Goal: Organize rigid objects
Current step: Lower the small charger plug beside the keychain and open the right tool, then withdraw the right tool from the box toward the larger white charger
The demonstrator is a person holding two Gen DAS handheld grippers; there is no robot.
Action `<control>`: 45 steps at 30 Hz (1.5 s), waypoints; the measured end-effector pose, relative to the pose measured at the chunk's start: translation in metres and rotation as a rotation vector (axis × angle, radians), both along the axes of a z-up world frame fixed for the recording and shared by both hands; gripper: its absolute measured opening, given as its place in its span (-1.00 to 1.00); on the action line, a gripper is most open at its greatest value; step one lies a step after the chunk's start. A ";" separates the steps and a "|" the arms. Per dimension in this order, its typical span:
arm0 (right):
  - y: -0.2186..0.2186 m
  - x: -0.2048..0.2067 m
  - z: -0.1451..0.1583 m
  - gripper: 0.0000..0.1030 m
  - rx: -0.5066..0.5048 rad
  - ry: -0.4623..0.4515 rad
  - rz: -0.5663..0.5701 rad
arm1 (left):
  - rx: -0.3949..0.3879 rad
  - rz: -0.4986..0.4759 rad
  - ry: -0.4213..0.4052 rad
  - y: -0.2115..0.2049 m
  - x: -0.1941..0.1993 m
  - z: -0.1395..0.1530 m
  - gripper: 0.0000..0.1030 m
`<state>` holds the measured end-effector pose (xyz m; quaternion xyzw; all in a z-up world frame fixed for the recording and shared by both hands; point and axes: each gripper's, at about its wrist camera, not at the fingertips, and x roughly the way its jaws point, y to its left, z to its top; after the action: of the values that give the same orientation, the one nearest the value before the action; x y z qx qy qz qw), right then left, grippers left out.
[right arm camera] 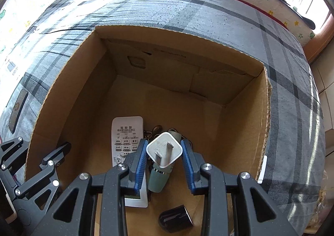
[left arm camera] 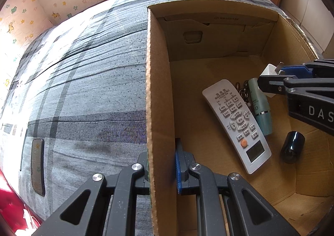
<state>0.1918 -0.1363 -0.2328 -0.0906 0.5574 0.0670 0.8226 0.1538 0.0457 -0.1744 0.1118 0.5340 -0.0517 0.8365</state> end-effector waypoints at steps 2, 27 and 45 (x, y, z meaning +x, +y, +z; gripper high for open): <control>0.002 0.003 -0.004 -0.33 -0.002 0.010 -0.001 | 0.000 -0.001 -0.001 0.000 -0.001 0.000 -0.72; 0.006 0.000 -0.003 0.19 0.017 -0.019 0.017 | -0.004 -0.001 0.003 0.001 0.001 0.001 -0.72; 0.004 -0.014 0.024 0.22 0.029 -0.071 0.024 | -0.006 0.003 0.005 0.003 0.001 0.000 -0.72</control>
<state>0.1776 -0.1319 -0.2088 -0.0876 0.5258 0.0816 0.8422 0.1551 0.0489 -0.1745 0.1085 0.5361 -0.0525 0.8355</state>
